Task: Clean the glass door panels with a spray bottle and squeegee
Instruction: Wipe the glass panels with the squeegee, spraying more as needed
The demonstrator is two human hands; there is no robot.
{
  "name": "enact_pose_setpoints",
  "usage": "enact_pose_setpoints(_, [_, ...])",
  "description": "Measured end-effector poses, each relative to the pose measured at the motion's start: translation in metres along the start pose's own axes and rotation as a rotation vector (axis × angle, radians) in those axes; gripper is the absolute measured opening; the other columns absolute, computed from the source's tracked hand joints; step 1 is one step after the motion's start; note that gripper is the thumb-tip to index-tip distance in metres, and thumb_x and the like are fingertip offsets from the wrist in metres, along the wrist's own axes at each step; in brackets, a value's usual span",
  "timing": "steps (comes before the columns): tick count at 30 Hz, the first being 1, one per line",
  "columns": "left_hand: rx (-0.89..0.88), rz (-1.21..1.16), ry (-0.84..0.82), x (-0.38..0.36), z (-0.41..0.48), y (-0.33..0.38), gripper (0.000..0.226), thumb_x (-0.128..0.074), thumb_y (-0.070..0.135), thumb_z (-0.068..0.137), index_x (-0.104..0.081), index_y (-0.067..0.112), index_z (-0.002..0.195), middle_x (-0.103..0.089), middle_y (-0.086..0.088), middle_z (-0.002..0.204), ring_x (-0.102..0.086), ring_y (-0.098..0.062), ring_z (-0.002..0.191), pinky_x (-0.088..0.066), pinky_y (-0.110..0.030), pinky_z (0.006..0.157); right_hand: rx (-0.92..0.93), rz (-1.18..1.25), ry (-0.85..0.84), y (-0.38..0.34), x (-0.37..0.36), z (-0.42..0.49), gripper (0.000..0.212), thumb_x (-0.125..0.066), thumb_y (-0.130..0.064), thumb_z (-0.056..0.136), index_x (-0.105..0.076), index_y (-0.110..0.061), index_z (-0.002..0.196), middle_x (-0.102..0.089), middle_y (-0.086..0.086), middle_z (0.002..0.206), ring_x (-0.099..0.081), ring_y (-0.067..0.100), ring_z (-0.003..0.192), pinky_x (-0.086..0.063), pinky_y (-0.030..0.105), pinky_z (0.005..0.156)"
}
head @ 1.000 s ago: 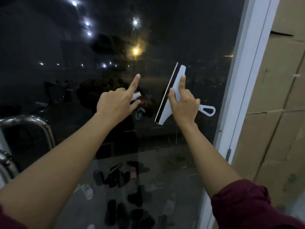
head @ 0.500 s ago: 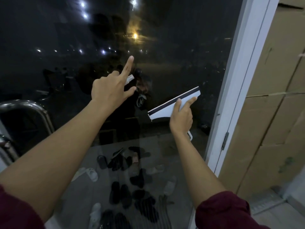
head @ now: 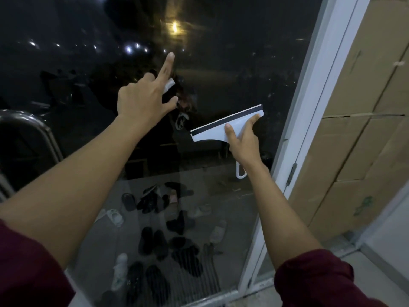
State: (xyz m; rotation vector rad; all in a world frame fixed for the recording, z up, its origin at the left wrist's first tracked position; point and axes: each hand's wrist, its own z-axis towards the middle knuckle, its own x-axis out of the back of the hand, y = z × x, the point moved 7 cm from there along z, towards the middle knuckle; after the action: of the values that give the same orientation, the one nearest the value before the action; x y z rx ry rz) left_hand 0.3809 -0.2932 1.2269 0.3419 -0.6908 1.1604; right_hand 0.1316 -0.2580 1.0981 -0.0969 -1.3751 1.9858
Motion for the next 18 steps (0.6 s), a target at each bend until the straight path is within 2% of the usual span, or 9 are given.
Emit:
enact_pose_setpoints(3, [0.013, -0.003, -0.005, -0.001, -0.001, -0.001, 0.087, -0.050, 0.058, 0.095, 0.004, 0.033, 0.159, -0.056, -0.016, 0.093, -0.051, -0.029, 0.060, -0.039, -0.035, 0.051, -0.042, 0.035, 0.045, 0.017, -0.009, -0.011, 0.096, -0.047, -0.056, 0.095, 0.022, -0.021, 0.151, -0.055, 0.000, 0.130, -0.054, 0.014, 0.113, -0.044, 0.026, 0.092])
enact_pose_setpoints(7, [0.024, 0.010, -0.012, -0.003, -0.003, 0.000, 0.086, -0.047, 0.057, 0.097, 0.006, 0.032, 0.159, -0.059, -0.019, 0.100, -0.050, -0.029, 0.062, -0.038, -0.037, 0.054, -0.228, 0.009, 0.024, 0.081, -0.031, -0.046, 0.095, -0.048, -0.057, 0.095, 0.019, -0.021, 0.151, -0.049, 0.015, 0.136, -0.049, 0.031, 0.123, -0.036, 0.025, 0.090])
enact_pose_setpoints(8, [0.029, 0.010, -0.012, -0.003, -0.003, 0.002, 0.085, -0.047, 0.057, 0.097, 0.006, 0.031, 0.159, -0.059, -0.019, 0.102, -0.049, -0.029, 0.062, -0.038, -0.037, 0.054, -0.324, -0.067, -0.033, 0.108, -0.036, -0.062, 0.091, -0.049, -0.051, 0.097, 0.011, -0.015, 0.153, -0.046, 0.021, 0.138, -0.047, 0.037, 0.124, -0.037, 0.028, 0.091])
enact_pose_setpoints(9, [0.032, 0.009, -0.015, -0.002, -0.004, 0.002, 0.085, -0.047, 0.056, 0.097, 0.006, 0.031, 0.159, -0.059, -0.020, 0.104, -0.048, -0.028, 0.063, -0.037, -0.037, 0.055, -0.447, -0.174, -0.097, 0.138, -0.042, -0.082, 0.081, -0.051, -0.043, 0.099, -0.005, -0.004, 0.153, -0.046, 0.024, 0.137, -0.047, 0.040, 0.123, -0.041, 0.032, 0.094])
enact_pose_setpoints(10, [0.030, 0.000, -0.017, -0.001, -0.005, 0.003, 0.085, -0.048, 0.056, 0.098, 0.005, 0.030, 0.159, -0.059, -0.020, 0.105, -0.048, -0.028, 0.064, -0.037, -0.037, 0.055, -0.560, -0.279, -0.129, 0.164, -0.043, -0.105, 0.069, -0.052, -0.035, 0.099, -0.022, 0.006, 0.146, -0.048, 0.027, 0.136, -0.049, 0.041, 0.121, -0.044, 0.036, 0.095])
enact_pose_setpoints(11, [0.027, -0.012, -0.020, -0.001, -0.005, 0.004, 0.085, -0.048, 0.055, 0.098, 0.006, 0.030, 0.159, -0.059, -0.020, 0.105, -0.049, -0.028, 0.064, -0.037, -0.037, 0.056, -0.646, -0.325, -0.107, 0.183, -0.041, -0.126, 0.063, -0.053, -0.031, 0.099, -0.031, 0.011, 0.140, -0.050, 0.030, 0.134, -0.050, 0.042, 0.121, -0.044, 0.039, 0.095])
enact_pose_setpoints(13, [0.029, -0.008, -0.025, -0.002, -0.004, 0.003, 0.085, -0.048, 0.054, 0.099, 0.007, 0.030, 0.159, -0.058, -0.020, 0.105, -0.050, -0.029, 0.065, -0.038, -0.037, 0.057, -0.697, -0.262, -0.021, 0.197, -0.045, -0.155, 0.072, -0.054, -0.034, 0.098, -0.023, 0.010, 0.146, -0.049, 0.032, 0.134, -0.048, 0.044, 0.123, -0.042, 0.041, 0.095])
enact_pose_setpoints(15, [0.036, -0.018, -0.028, -0.002, -0.005, 0.002, 0.085, -0.048, 0.053, 0.099, 0.007, 0.030, 0.159, -0.058, -0.020, 0.105, -0.050, -0.028, 0.066, -0.038, -0.037, 0.057, -0.671, -0.201, -0.011, 0.189, -0.048, -0.160, 0.086, -0.059, -0.041, 0.094, -0.012, 0.003, 0.152, -0.047, 0.029, 0.137, -0.047, 0.043, 0.125, -0.043, 0.040, 0.096])
enact_pose_setpoints(18, [0.033, -0.028, -0.025, -0.003, -0.005, 0.003, 0.085, -0.048, 0.052, 0.099, 0.007, 0.030, 0.159, -0.058, -0.020, 0.105, -0.052, -0.029, 0.066, -0.039, -0.038, 0.056, -0.605, -0.143, -0.019, 0.175, -0.042, -0.146, 0.103, -0.071, -0.047, 0.084, -0.011, 0.000, 0.152, -0.047, 0.022, 0.140, -0.047, 0.038, 0.127, -0.045, 0.037, 0.095])
